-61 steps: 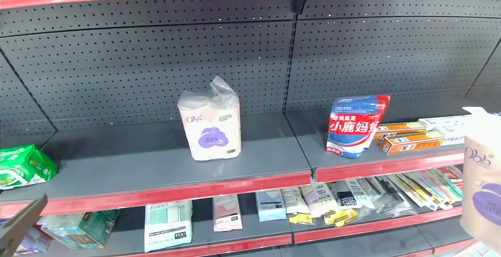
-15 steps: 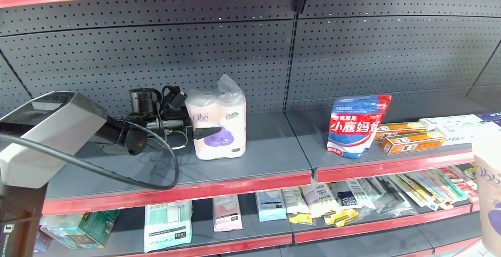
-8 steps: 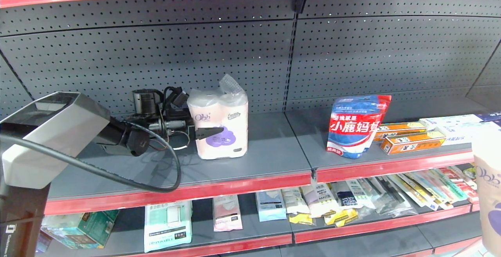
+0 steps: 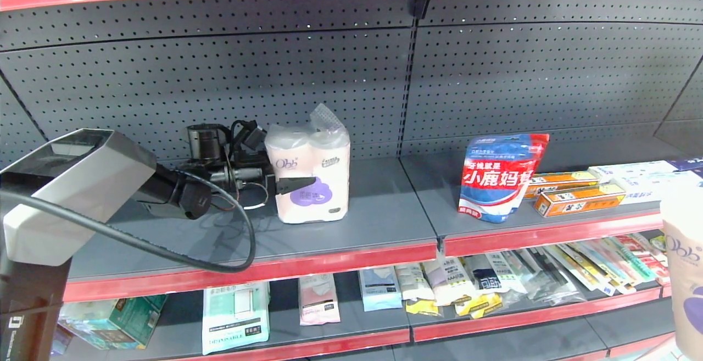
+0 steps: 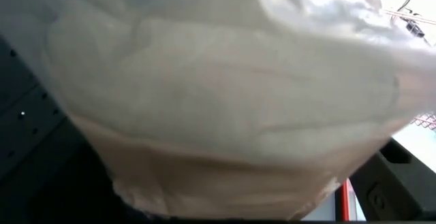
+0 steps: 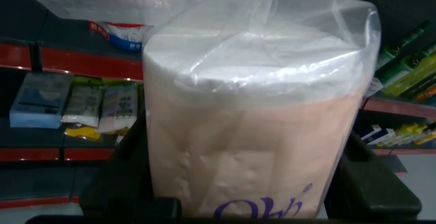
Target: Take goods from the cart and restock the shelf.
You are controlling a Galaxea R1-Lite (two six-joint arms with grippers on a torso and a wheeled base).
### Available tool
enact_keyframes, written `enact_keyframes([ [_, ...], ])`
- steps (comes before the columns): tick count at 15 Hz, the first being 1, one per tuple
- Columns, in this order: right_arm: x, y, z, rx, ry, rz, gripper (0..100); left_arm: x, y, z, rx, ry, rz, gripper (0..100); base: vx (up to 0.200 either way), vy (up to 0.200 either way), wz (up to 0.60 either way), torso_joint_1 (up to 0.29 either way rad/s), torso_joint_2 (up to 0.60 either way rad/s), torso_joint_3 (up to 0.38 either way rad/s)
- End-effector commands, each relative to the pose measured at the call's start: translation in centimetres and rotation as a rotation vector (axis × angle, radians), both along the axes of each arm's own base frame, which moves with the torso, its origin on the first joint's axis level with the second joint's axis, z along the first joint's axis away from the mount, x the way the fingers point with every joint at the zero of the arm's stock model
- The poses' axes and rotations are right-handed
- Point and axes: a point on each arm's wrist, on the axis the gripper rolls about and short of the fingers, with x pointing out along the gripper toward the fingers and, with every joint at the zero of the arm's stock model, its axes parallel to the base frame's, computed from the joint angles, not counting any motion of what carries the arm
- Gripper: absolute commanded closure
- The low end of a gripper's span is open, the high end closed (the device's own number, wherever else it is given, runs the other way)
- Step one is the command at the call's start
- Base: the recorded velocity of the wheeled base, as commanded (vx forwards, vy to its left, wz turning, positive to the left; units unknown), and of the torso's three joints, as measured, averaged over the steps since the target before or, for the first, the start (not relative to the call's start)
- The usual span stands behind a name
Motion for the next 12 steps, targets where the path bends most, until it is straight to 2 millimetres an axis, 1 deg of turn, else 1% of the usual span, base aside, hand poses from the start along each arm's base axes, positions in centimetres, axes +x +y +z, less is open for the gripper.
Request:
enact_keyframes([
  [1,-0.02,0.00,0.06,-0.001,-0.003,0.000,100,0.02,-0.01,0.33,-0.001,-0.010,-0.001,0,0.000,0.000,0.00,0.000,0.00,0.000],
  [6,-0.11,0.01,0.06,-0.001,-0.006,0.000,100,0.00,0.06,0.46,-0.006,-0.036,-0.001,0,0.000,0.000,0.00,0.000,0.00,0.000],
  [7,-0.11,0.01,0.07,-0.001,-0.007,0.000,100,-0.05,0.07,0.28,-0.004,-0.037,-0.001,100,0.000,0.000,0.00,0.000,0.00,0.000],
  [9,-0.12,0.01,0.10,-0.001,-0.007,0.000,100,-0.07,0.14,0.18,-0.005,-0.038,0.002,100,0.000,0.000,0.00,0.000,0.00,0.000],
  [12,-0.14,0.01,0.12,-0.001,-0.011,0.000,100,-0.63,0.28,-0.53,-0.005,-0.036,0.004,100,0.000,0.000,0.00,0.000,0.00,0.000],
])
